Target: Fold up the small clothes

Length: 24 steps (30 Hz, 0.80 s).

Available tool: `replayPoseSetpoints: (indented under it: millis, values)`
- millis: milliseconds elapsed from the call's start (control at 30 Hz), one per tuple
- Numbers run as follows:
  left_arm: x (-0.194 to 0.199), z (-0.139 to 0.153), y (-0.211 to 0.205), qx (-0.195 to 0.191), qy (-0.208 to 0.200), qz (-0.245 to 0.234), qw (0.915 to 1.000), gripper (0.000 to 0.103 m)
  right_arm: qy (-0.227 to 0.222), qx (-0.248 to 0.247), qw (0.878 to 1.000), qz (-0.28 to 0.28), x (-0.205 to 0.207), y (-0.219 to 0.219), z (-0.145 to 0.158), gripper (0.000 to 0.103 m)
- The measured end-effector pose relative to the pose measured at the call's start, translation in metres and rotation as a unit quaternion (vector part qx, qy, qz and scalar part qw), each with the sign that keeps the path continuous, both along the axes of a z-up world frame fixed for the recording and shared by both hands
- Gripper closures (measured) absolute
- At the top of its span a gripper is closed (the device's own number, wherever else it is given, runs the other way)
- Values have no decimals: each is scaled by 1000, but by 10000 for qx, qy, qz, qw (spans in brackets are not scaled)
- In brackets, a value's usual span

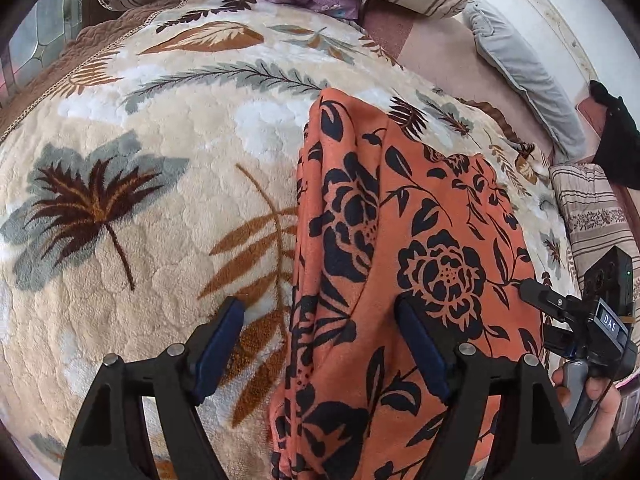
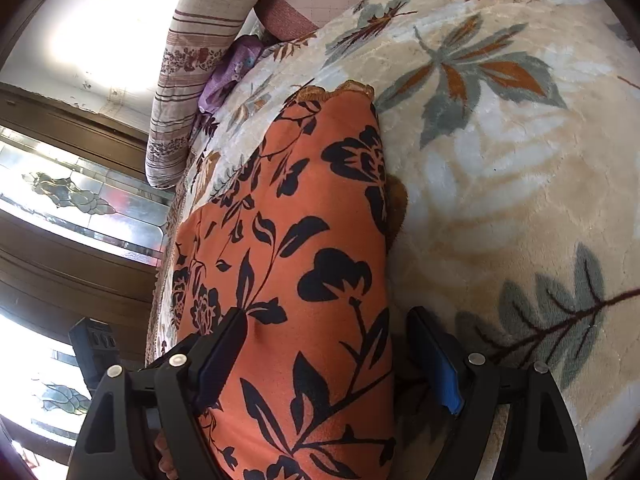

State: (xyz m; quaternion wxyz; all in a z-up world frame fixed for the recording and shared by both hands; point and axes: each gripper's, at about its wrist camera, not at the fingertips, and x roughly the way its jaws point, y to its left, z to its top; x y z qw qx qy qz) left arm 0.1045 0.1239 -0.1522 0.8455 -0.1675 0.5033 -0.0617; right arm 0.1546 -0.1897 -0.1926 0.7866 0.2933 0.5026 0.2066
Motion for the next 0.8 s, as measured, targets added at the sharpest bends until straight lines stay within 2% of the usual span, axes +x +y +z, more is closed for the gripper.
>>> replayPoseSetpoints:
  millis: [467,500,567,600,633,667,700,733,800]
  values:
    - [5,-1,1,-6,-69,-88,9999,19,-57,-404,9989,213,2,14,4,18]
    - [5,-2,1,-22,-71,-98,9999,19,-93,-522,9982,271,2,18,5,20]
    - [5,-4,2,-80,-62,-122,9999,18,-262,-778,9955,467,0,30,10,36]
    - [5,-4,2,-107,-75,-146,9998,18,-333,-1005,9930,518,-1,35,12,38]
    - [5,-4,1,-138,-99,-211,9996,21,-429,-1174,9905,578,-3,40,15,46]
    - [6,-4,-1,-222,-137,-334,9991,40,-523,-1331,9876,650,-4,44,19,51]
    - [6,-3,-4,-442,-134,-472,9978,54,-625,-1469,9847,703,-6,47,24,58]
    - [7,-1,-5,-528,-136,-443,9975,58,-730,-1577,9818,762,-8,50,29,64]
    - [7,8,-15,-272,-290,-508,9979,65,-1047,-1710,9758,871,-14,51,47,68]
